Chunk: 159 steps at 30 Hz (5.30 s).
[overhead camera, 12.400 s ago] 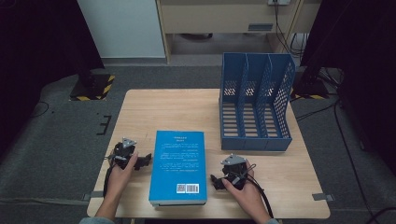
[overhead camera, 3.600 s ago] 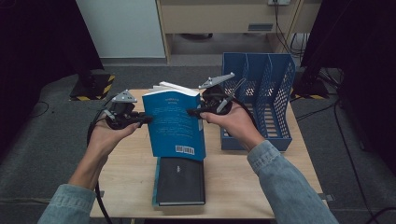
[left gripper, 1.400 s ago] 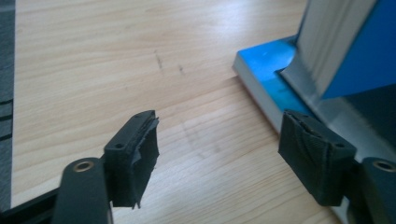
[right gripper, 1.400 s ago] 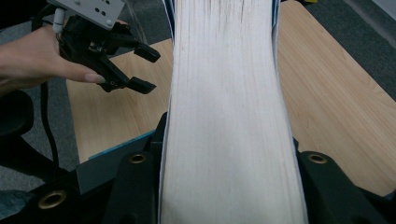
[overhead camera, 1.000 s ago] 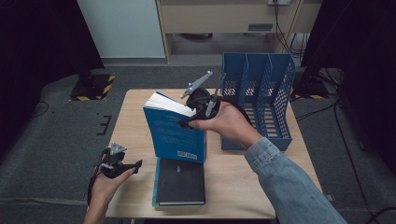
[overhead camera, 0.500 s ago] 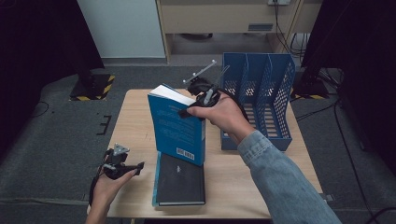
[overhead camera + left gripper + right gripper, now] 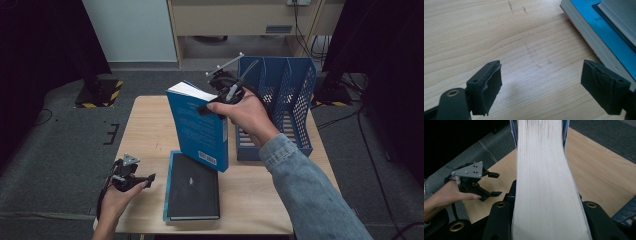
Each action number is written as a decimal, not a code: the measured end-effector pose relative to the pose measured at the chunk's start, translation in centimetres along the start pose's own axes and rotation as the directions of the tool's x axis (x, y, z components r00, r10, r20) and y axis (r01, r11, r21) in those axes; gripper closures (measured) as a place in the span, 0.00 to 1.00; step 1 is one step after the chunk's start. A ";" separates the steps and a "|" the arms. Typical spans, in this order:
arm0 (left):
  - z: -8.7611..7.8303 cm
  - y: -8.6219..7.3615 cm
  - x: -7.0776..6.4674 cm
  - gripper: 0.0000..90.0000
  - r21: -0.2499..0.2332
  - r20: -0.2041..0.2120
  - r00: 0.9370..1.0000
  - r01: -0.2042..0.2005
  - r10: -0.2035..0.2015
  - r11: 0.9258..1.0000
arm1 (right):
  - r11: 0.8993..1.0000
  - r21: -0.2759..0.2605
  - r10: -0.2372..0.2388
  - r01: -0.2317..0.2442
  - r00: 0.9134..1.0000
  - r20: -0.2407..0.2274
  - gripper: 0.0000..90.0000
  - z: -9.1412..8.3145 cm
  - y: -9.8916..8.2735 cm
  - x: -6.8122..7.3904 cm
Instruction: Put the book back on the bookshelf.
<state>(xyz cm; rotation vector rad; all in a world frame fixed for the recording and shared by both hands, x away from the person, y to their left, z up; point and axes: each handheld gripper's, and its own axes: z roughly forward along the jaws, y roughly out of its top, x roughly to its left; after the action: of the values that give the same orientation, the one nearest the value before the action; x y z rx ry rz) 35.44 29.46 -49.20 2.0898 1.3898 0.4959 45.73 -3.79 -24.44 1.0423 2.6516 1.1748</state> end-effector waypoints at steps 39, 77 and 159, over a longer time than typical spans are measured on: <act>3.3 -0.9 1.9 0.04 0.068 -0.006 0.999 -0.046 0.047 0.997 | 0.989 -0.095 0.125 -0.112 0.981 0.147 0.67 -9.0 -3.9 -5.2; 4.0 -1.4 1.2 0.00 -0.010 0.016 0.999 -0.037 0.037 0.999 | 0.954 -0.159 0.287 -0.252 0.921 0.262 0.67 -11.7 -5.2 -9.4; 4.0 -1.5 1.2 0.00 -0.022 0.038 0.997 -0.059 0.060 0.998 | 0.884 -0.330 0.450 -0.332 0.797 0.402 0.67 -3.6 -2.1 -13.3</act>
<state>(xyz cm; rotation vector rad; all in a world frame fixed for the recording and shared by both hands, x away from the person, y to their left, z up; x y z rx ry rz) 37.19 29.97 -53.24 2.1186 1.2984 0.4898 53.70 -15.13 -26.04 1.6368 1.9158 1.0867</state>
